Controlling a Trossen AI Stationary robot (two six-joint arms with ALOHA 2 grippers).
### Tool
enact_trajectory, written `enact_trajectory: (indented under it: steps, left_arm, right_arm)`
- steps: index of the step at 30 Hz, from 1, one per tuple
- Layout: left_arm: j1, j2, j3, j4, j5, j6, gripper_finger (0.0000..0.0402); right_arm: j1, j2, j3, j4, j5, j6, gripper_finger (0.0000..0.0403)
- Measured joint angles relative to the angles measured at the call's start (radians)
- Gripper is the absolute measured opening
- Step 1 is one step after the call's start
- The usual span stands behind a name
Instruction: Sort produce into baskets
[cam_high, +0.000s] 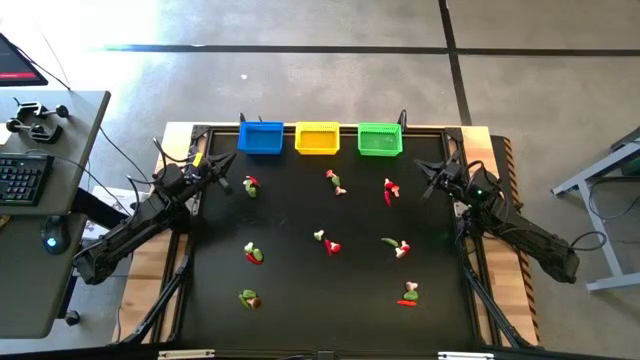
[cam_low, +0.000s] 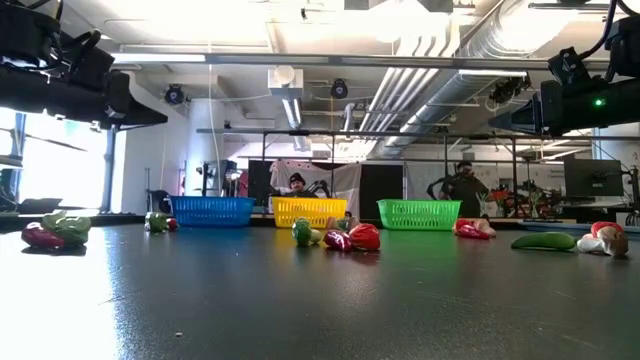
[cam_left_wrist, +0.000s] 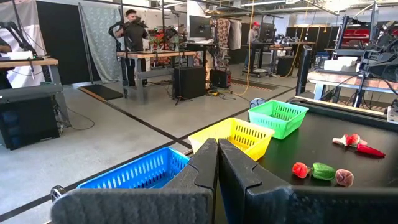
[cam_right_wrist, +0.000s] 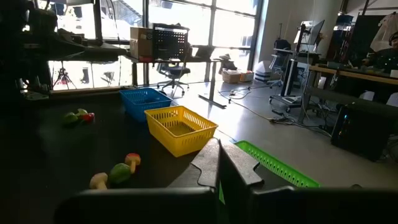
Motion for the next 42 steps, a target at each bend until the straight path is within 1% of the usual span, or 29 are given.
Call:
enact_trajectory:
  steps: [35, 42]
  left_arm:
    - [0.0, 0.0, 0.0, 0.0, 0.0, 0.0, 0.0]
    - [0.0, 0.0, 0.0, 0.0, 0.0, -0.073, 0.0]
  right_arm:
    - [0.0, 0.0, 0.0, 0.0, 0.0, 0.0, 0.0]
    - [0.0, 0.0, 0.0, 0.0, 0.0, 0.0, 0.0]
